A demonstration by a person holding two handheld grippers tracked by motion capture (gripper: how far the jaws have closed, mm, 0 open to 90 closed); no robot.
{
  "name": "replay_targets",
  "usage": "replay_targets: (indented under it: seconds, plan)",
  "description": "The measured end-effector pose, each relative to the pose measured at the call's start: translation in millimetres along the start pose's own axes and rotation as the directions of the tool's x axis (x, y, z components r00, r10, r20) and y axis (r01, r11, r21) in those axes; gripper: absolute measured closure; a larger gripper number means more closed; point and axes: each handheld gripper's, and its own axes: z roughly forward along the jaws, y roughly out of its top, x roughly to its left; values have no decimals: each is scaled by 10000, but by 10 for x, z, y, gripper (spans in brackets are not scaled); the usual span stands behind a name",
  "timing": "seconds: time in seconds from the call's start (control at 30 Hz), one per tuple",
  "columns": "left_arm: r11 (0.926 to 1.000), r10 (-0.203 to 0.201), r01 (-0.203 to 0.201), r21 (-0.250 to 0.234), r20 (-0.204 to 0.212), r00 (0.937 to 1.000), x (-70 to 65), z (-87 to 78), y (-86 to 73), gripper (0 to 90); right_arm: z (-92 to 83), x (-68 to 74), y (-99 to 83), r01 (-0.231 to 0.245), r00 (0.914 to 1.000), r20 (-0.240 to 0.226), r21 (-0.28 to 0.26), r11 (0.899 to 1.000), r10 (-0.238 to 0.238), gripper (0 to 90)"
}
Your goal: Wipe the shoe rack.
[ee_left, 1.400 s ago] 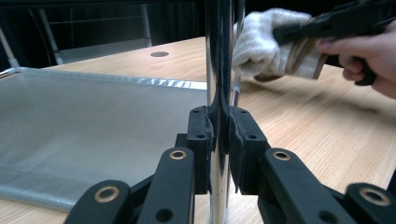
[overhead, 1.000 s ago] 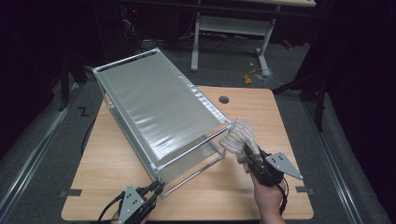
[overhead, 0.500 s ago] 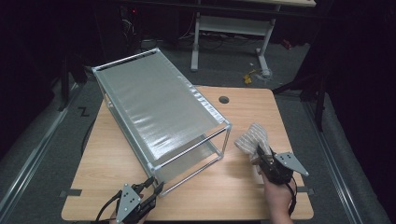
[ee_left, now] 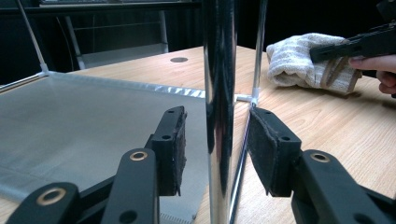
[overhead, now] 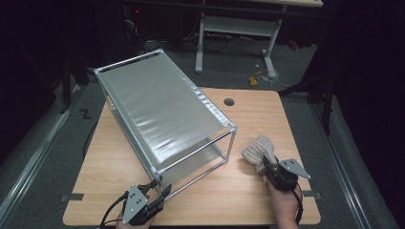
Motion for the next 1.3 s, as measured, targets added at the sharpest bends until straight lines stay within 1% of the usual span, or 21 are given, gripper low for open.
replay_targets:
  seconds: [0.07,0.2,0.37,0.4,0.57,0.77,0.93,1.0,1.1,1.2,1.23,1.3]
  plan:
    - [10000,46,-46,10,26,10000,-2,5,0,565,-2,-12,-4,-47,10000,-63,-66,10000,47,631]
    - [10000,9,-9,-9,34,10000,-2,4,1,560,11,-16,-21,-24,10000,-45,47,10000,25,606]
    - [10000,14,-14,2,37,10000,1,3,1,554,31,-1,-28,-14,9999,-150,280,9996,18,561]
    - [10000,-10,10,-8,35,10000,1,3,1,553,31,1,-27,-24,9998,-190,259,9997,29,545]
    - [10000,5,-5,-11,18,10000,-2,3,1,553,-5,15,10,-47,9997,-227,-66,10000,46,457]
    - [10000,16,-16,-11,-43,10000,-4,1,1,555,-78,74,90,91,9994,-343,-496,9987,-108,364]
    - [10000,70,-70,18,-101,9999,0,-4,3,560,-143,181,147,534,9977,-376,-963,9939,-572,343]
    - [10000,76,-75,29,-124,9999,1,-5,3,561,-172,227,176,540,9973,-428,-1157,9918,-593,338]
    - [10000,55,-55,64,-153,9999,-1,-1,-1,567,-218,301,228,484,9950,-795,-1470,9880,-606,361]
    - [9998,129,-127,153,-174,9998,-6,1,-5,593,-230,369,303,194,9911,-1271,-1624,9865,-404,358]
    - [9997,170,-167,152,-168,9997,-7,-1,-4,601,-228,397,327,237,9904,-1302,-1707,9850,-464,355]
    - [9997,203,-201,141,-180,9996,-6,-9,-1,623,-194,465,376,301,9859,-1574,-1677,9854,-569,354]
